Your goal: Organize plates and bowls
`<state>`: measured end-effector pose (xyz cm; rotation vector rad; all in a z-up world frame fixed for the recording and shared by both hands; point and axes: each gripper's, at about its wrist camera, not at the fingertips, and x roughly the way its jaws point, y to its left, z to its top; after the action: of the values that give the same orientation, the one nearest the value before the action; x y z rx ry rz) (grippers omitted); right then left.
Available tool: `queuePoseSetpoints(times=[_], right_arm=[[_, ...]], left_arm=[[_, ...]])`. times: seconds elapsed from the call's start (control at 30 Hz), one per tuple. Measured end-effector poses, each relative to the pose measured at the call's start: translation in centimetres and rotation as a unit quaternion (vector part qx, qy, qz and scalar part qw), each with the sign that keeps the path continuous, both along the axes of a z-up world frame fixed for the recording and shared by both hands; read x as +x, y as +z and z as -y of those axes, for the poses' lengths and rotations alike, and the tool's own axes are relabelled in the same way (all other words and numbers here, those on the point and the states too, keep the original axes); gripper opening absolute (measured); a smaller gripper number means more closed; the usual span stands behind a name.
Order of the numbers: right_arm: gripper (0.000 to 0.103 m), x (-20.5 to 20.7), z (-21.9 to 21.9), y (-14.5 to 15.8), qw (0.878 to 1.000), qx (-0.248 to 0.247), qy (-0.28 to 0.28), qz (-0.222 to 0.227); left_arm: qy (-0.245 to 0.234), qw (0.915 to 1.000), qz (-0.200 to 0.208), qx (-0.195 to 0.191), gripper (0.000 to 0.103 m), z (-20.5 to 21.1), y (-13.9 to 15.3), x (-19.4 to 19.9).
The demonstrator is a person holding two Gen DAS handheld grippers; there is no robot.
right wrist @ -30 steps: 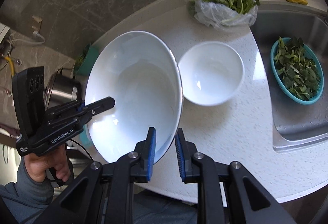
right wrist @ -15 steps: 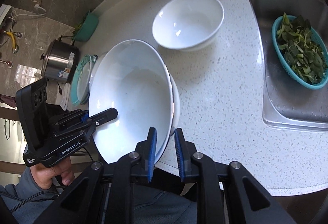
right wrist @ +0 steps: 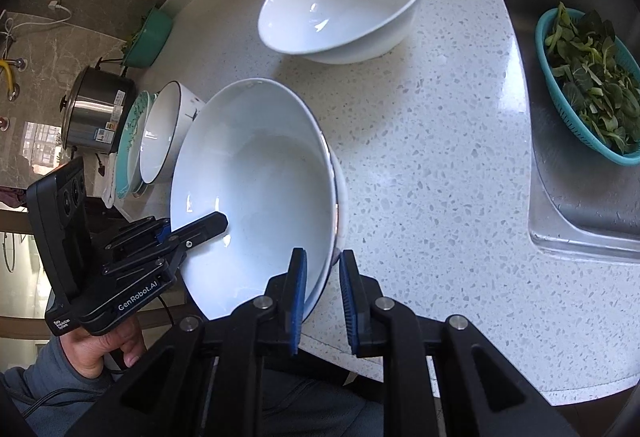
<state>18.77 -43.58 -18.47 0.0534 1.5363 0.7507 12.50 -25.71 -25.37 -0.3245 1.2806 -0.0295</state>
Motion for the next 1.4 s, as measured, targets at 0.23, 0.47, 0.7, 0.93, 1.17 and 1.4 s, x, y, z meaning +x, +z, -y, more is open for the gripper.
queuePoseSetpoints(times=[0.23,0.47,0.7,0.93,1.17,1.4], right_arm=[[0.019,-0.4,0.0,-0.3,1.000,0.007,0.001,-0.001],[0.039,-0.6,0.1,0.4,1.000,0.020,-0.010,0.011],[0.057,-0.3,3.0,4.8,0.998,0.015,-0.035,0.046],[0.062,7.7,5.4,8.1,0.988,0.065,-0.120,0.077],[0.062,13.7,3.8,3.3,0.991,0.086,-0.098,0.011],[0.063,15.7,1.6,0.6,0.995,0.085,-0.049,-0.014]], left_arm=[[0.011,0.9998,0.013,-0.005,0.014,-0.4,-0.1,0.1],[0.007,0.9991,0.040,-0.013,0.070,-3.2,2.3,-1.5],[0.006,0.9936,0.090,-0.067,0.078,-6.2,9.6,-1.5],[-0.054,0.9937,0.091,-0.036,0.082,-6.2,13.9,8.6],[-0.016,0.9972,-0.018,-0.071,0.082,-5.0,6.9,16.6],[0.003,0.9976,-0.062,-0.029,0.066,-4.8,2.7,18.0]])
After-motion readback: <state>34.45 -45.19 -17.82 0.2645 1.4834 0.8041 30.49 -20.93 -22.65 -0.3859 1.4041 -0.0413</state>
